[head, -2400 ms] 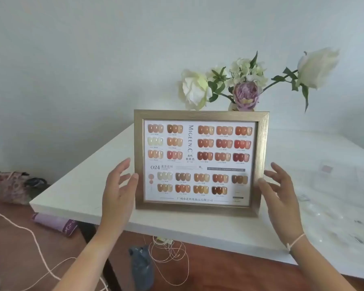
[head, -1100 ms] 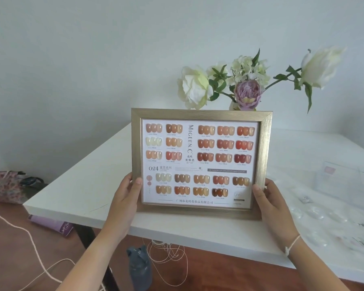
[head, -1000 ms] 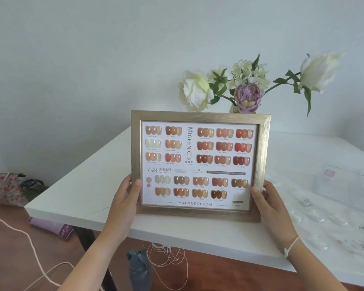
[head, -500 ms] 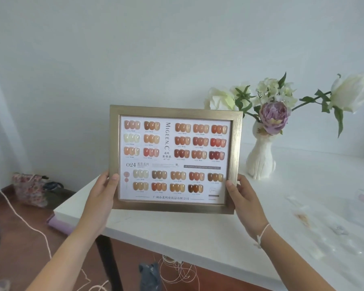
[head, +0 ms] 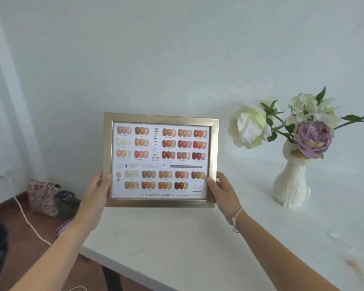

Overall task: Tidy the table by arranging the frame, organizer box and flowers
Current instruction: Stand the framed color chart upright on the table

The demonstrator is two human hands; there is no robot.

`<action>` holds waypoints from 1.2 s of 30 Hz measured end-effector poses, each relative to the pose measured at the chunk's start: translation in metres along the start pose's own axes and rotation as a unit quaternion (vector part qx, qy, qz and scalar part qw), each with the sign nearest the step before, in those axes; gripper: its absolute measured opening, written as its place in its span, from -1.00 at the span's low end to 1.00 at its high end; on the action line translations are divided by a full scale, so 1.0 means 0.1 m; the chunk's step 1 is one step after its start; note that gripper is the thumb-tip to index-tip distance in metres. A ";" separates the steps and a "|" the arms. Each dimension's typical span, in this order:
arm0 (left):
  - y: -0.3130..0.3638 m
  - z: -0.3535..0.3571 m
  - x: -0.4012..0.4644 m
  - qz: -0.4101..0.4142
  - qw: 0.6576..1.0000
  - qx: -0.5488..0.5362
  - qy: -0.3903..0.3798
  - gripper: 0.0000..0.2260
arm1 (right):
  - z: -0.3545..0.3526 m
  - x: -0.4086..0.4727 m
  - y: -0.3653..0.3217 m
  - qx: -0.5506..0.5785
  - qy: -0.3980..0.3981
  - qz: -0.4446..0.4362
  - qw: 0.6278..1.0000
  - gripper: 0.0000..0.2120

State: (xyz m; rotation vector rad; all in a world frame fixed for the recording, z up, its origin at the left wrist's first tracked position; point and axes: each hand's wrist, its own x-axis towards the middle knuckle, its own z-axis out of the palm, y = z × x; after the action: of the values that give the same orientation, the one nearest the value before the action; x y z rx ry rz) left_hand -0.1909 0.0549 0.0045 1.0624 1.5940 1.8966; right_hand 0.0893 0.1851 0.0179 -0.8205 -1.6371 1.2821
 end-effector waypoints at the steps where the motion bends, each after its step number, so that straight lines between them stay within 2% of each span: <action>1: -0.02 0.03 0.08 0.002 1.000 0.002 0.000 -0.78 | 0.01 0.09 0.01 0.000 0.001 0.001 1.000 -0.91; 10: -0.17 0.50 0.88 0.023 1.000 -0.008 0.014 -0.82 | -0.12 0.94 0.13 -0.002 0.028 0.014 0.999 -0.88; 15: -0.32 0.83 1.16 0.036 0.999 -0.013 0.011 -0.82 | -0.29 1.25 0.23 0.000 0.057 0.025 0.998 -0.71; 21: -0.41 0.97 1.25 0.022 0.999 -0.037 0.023 -0.77 | -0.38 1.30 0.20 -0.016 0.075 0.046 0.996 -0.60; 22: -0.40 0.98 1.26 0.023 0.999 -0.033 0.013 -0.78 | -0.38 1.29 0.17 -0.017 0.079 0.047 0.996 -0.60; 24: -0.77 1.52 1.50 0.005 0.999 -0.025 -0.028 -0.80 | -0.73 1.50 0.53 -0.023 0.121 0.057 0.991 -0.62; 26: -0.77 1.57 1.53 0.005 0.999 -0.023 -0.031 -0.81 | -0.79 1.53 0.57 -0.017 0.128 0.063 0.990 -0.64; 29: -0.74 1.56 1.55 0.008 0.999 -0.028 -0.028 -0.79 | -0.78 1.50 0.55 -0.013 0.134 0.039 0.990 -0.78; 32: -0.73 1.60 1.58 0.005 0.999 -0.022 -0.036 -0.79 | -0.81 1.53 0.59 -0.011 0.150 0.036 0.988 -0.72; 36: -0.80 1.72 1.58 0.008 0.999 -0.025 -0.041 -0.79 | -0.86 1.52 0.67 0.017 0.170 0.025 0.985 -0.77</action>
State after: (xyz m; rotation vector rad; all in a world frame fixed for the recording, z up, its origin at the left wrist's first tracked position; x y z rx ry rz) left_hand -0.1640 0.2989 -0.0226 1.1206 1.4907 1.8686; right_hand 0.1064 0.3703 -0.0041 -1.0040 -1.3277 1.1285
